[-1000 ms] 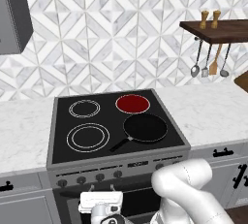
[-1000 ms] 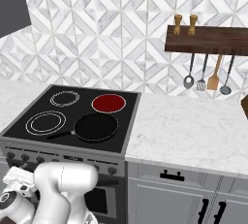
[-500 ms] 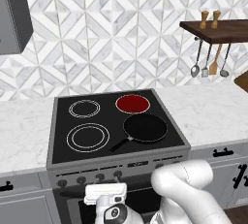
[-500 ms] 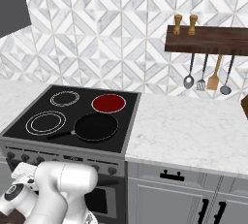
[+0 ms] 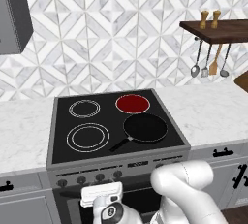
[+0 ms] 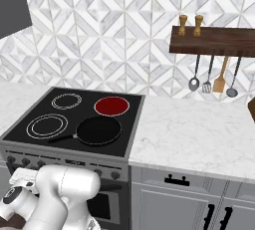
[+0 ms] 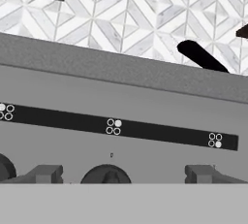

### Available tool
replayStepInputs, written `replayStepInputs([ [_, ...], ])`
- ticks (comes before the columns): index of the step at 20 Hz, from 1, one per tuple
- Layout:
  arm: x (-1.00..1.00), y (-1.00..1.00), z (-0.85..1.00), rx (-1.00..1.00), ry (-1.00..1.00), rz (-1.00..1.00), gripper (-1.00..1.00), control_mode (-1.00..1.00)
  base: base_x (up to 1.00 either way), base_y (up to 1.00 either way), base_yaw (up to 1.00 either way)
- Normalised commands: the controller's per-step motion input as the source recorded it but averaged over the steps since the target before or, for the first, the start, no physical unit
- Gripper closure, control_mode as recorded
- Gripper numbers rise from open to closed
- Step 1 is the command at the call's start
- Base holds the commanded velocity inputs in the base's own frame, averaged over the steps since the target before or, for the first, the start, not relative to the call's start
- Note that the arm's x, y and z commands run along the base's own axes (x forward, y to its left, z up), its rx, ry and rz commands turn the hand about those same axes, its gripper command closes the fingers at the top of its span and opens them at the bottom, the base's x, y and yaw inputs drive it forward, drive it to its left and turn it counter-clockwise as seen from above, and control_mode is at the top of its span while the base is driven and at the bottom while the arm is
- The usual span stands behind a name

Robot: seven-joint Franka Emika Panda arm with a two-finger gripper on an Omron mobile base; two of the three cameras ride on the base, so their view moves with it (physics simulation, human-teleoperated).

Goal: Turn off the rear right burner of the stove.

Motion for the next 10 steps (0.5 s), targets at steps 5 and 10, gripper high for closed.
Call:
replayStepInputs([
  [5, 0.10, 0.09, -0.21, 0.00, 0.00, 0.02, -1.00, -1.00, 0.00, 0.00, 0.00],
  [10, 0.00, -0.03, -0.21, 0.00, 0.00, 0.04, -1.00, -1.00, 0.00, 0.00, 0.00],
])
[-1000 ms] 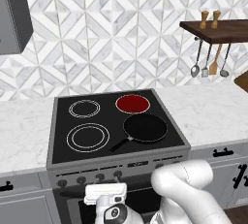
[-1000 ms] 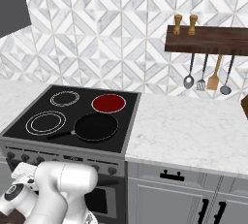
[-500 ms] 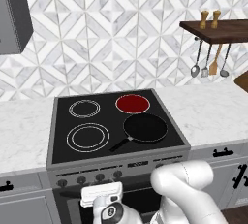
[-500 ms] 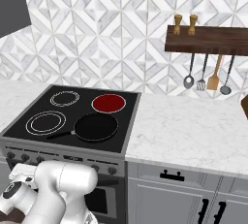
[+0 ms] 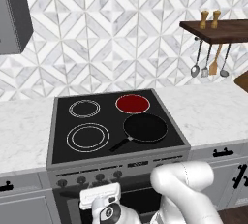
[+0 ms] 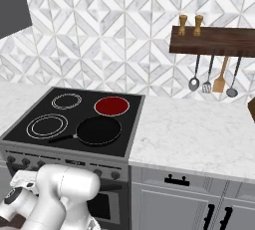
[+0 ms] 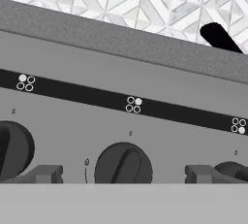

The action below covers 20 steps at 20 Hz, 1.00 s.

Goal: Turn off the rear right burner of the stove.

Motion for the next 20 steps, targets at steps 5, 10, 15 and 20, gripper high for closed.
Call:
replayStepInputs([
  [5, 0.05, 0.00, -0.07, 0.00, 0.00, 0.01, -1.00, -1.00, 0.00, 0.00, 0.00],
  [10, 0.02, 0.00, 0.00, 0.00, -0.01, 0.00, -1.00, -1.00, 0.00, 0.00, 0.00],
  [15, 0.01, -0.06, 0.01, 0.02, -0.02, 0.00, -1.00, -1.00, 0.00, 0.00, 0.00],
  [20, 0.00, -0.09, 0.02, 0.03, 0.00, 0.00, -1.00, -1.00, 0.00, 0.00, 0.00],
])
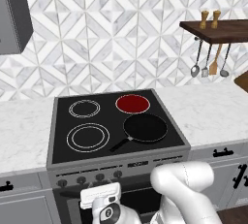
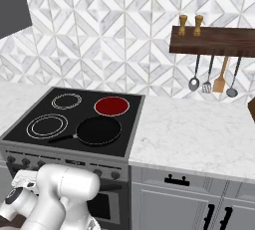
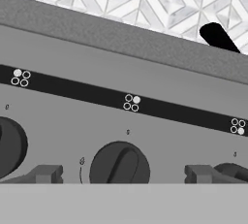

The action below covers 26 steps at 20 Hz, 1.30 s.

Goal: Turn off the rear right burner of the stove.

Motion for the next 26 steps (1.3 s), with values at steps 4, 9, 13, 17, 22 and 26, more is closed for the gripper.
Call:
replayStepInputs([
  [4, 0.05, -0.03, 0.00, 0.03, 0.00, 0.00, -1.00, -1.00, 0.00, 0.00, 0.00],
  [9, 0.09, -0.03, 0.00, 0.03, 0.00, 0.00, 1.00, -1.00, 0.00, 0.00, 0.00],
  [13, 0.00, 0.00, 0.00, 0.01, 0.00, 0.00, 1.00, -1.00, 0.00, 0.00, 0.00],
  [17, 0.00, 0.00, 0.00, 0.13, 0.00, 0.00, 1.00, -1.00, 0.00, 0.00, 0.00],
  [22, 0.10, -0.02, 0.00, 0.26, -0.01, -0.01, 1.00, -1.00, 0.00, 0.00, 0.00],
  [26, 0.11, -0.13, 0.00, 0.43, -0.07, -0.06, 1.00, -1.00, 0.00, 0.00, 0.00],
])
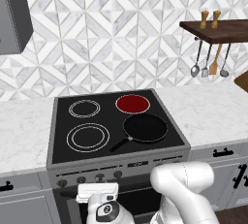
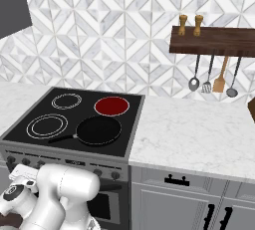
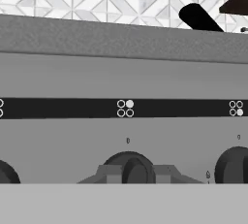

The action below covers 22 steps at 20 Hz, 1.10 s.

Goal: Turn off the rear right burner of the stove.

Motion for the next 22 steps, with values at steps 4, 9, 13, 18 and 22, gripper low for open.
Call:
replayStepInputs([
  [4, 0.00, -0.21, 0.00, 0.50, -0.12, -0.07, 1.00, -1.00, 0.00, 0.00, 0.00],
  [9, 0.00, -0.27, 0.00, 0.56, -0.16, -0.09, 1.00, -1.00, 0.00, 0.00, 0.00],
  [13, 0.03, -0.28, 0.00, 0.61, -0.17, -0.12, 1.00, -1.00, 0.00, 0.00, 0.00],
  [18, 0.14, -0.31, 0.00, 0.64, -0.15, -0.14, 1.00, -1.00, 0.00, 0.00, 0.00],
  [22, 0.24, -0.34, 0.00, 0.69, -0.15, -0.15, 1.00, -1.00, 0.00, 0.00, 0.00],
])
